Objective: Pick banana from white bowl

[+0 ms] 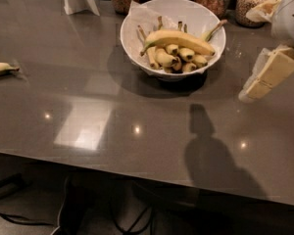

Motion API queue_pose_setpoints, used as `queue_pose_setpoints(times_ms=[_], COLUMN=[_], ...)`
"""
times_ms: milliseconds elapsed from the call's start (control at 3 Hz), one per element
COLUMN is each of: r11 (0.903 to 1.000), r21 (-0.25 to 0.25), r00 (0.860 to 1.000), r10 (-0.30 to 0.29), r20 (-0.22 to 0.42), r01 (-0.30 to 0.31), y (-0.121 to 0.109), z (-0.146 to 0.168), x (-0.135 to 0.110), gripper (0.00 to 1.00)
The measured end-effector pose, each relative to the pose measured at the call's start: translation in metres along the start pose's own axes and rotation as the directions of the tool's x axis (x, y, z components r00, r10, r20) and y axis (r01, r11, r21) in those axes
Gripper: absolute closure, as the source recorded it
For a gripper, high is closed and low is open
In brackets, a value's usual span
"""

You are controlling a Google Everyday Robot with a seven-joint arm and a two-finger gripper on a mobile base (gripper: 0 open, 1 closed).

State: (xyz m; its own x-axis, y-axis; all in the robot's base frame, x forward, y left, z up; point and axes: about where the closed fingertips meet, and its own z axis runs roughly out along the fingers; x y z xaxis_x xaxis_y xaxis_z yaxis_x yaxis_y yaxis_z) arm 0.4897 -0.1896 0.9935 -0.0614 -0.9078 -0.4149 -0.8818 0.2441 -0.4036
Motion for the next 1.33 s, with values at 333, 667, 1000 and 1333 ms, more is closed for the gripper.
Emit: queue_pose_setpoints(times_ms=[333, 667, 1000, 1333], r11=[0.9975, 0.9895, 0.9894, 0.9860], r21=[0.058, 0.105, 0.105, 0.131], r00=[0.994, 0.981, 0.981, 0.981], r10=[-0.046, -0.115, -0.115, -0.122], r20=[0.095, 0.155, 0.154, 0.151], r01=[0.041, 0.099, 0.099, 0.103], y=[-0.028, -0.064, -0.064, -0.076], z=[0.013, 0.032, 0.032, 0.039], x=[-0.018, -0.041, -0.041, -0.042], gripper=[0.00, 0.00, 0.00, 0.00])
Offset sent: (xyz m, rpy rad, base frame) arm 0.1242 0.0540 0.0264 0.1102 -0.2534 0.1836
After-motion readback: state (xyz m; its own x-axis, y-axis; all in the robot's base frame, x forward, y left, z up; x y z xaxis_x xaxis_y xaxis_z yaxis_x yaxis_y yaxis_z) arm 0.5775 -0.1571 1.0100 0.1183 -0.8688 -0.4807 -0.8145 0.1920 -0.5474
